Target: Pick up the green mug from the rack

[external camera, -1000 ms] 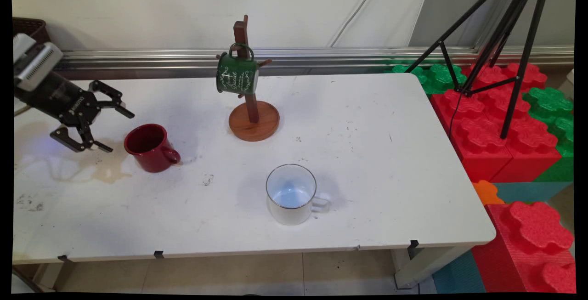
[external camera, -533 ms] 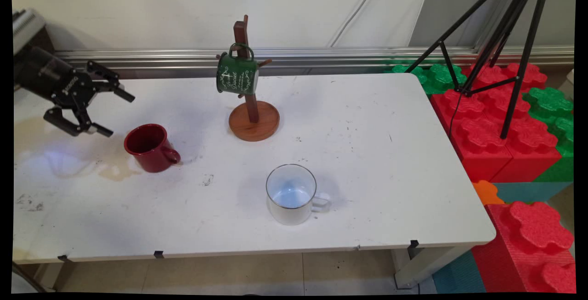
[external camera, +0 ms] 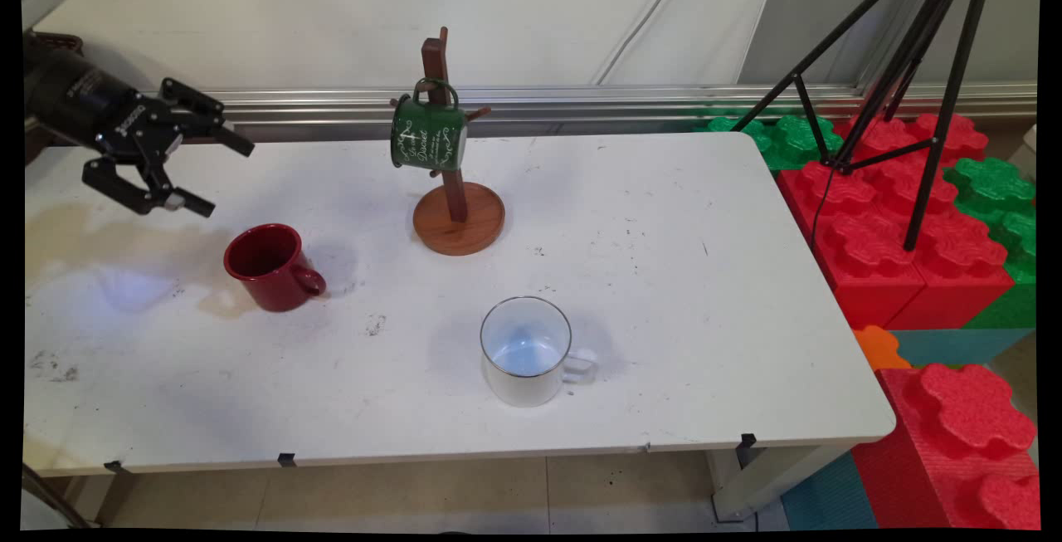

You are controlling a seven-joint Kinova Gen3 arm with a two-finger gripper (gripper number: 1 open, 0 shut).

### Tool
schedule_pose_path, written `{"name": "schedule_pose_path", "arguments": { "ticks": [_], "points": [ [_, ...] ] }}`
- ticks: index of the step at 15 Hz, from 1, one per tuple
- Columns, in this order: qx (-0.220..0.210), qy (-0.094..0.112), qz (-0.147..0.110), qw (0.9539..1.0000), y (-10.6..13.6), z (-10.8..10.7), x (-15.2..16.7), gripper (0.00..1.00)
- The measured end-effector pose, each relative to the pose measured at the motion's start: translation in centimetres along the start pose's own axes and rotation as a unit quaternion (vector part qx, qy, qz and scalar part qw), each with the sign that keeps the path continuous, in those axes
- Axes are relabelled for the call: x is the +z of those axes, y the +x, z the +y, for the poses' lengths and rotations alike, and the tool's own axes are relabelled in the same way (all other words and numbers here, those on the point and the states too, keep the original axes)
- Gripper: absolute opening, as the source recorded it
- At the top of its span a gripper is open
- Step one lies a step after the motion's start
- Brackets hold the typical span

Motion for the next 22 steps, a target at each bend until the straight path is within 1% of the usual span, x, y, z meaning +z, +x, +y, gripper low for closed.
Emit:
{"name": "schedule_pose_path", "arguments": {
  "ticks": [6, 10, 16, 22],
  "points": [
    [-0.027, 0.000, 0.044, 0.9987, 1.6, -1.2, 0.1, 1.00],
    [-0.041, 0.003, 0.068, 0.9969, 2.5, -1.9, 1.0, 1.00],
    [-0.062, 0.011, 0.092, 0.9938, 3.1, -2.9, 3.1, 1.00],
    [-0.075, 0.019, 0.102, 0.9917, 3.1, -4.1, 5.8, 1.00]
  ]
}}
